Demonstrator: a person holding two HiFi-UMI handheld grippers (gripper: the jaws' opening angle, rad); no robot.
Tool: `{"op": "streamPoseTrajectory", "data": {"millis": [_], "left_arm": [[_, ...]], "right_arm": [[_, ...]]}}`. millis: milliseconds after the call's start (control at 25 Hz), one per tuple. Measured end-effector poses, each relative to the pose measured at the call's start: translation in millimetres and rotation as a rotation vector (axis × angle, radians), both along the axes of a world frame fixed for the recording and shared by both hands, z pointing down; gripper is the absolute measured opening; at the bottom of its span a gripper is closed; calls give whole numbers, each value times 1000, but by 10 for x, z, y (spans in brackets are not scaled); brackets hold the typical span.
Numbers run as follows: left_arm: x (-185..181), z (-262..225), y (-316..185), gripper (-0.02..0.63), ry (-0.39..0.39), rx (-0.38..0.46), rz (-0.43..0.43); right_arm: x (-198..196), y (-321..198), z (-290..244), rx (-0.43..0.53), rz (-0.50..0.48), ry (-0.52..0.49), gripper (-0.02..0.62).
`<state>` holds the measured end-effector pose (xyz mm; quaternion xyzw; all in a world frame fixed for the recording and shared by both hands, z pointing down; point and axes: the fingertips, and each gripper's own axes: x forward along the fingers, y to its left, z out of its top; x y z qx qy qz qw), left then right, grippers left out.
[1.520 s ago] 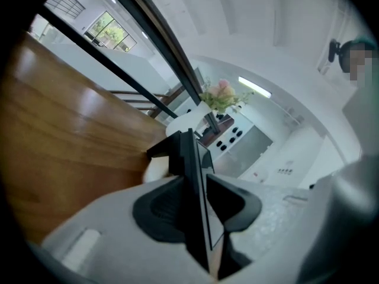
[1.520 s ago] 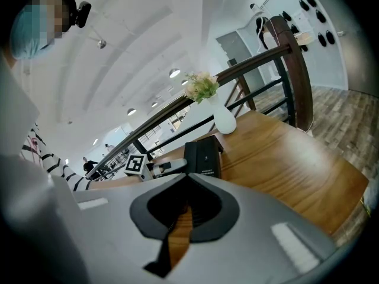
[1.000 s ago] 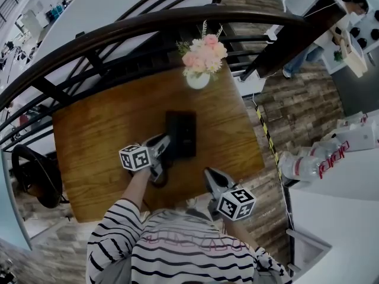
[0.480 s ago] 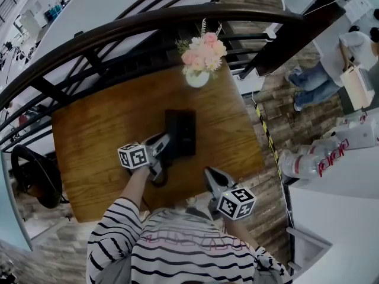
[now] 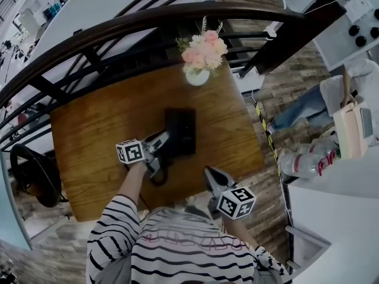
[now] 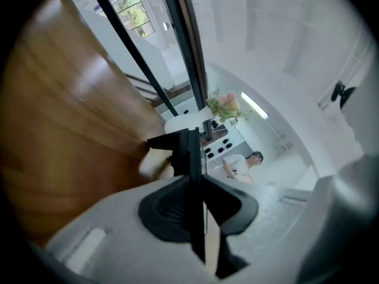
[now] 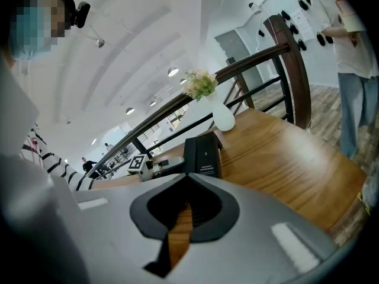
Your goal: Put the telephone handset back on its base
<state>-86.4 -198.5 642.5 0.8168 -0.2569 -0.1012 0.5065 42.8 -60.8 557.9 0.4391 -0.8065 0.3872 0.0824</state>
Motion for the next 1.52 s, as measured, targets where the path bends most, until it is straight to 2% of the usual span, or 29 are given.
{"op": "streamPoseTrajectory", "data": {"millis": [520, 720, 920, 1240, 1520], "left_arm": [[-42, 79, -38, 64, 63, -11, 23], [-36, 75, -53, 64, 65, -15, 28], [-31, 140, -65, 69, -12, -20, 40], [-57, 147, -75, 98, -77, -34, 11], [-60, 111, -50, 170, -120, -14, 6]], "right_arm": [[-55, -16, 17, -6, -5, 8, 2], [-78, -40, 31, -8, -6, 6, 2], [-74, -58, 49, -10, -7, 6, 2], [-109, -83, 27, -4, -14, -3, 2], [-84, -86, -12, 8, -15, -3, 2]]}}
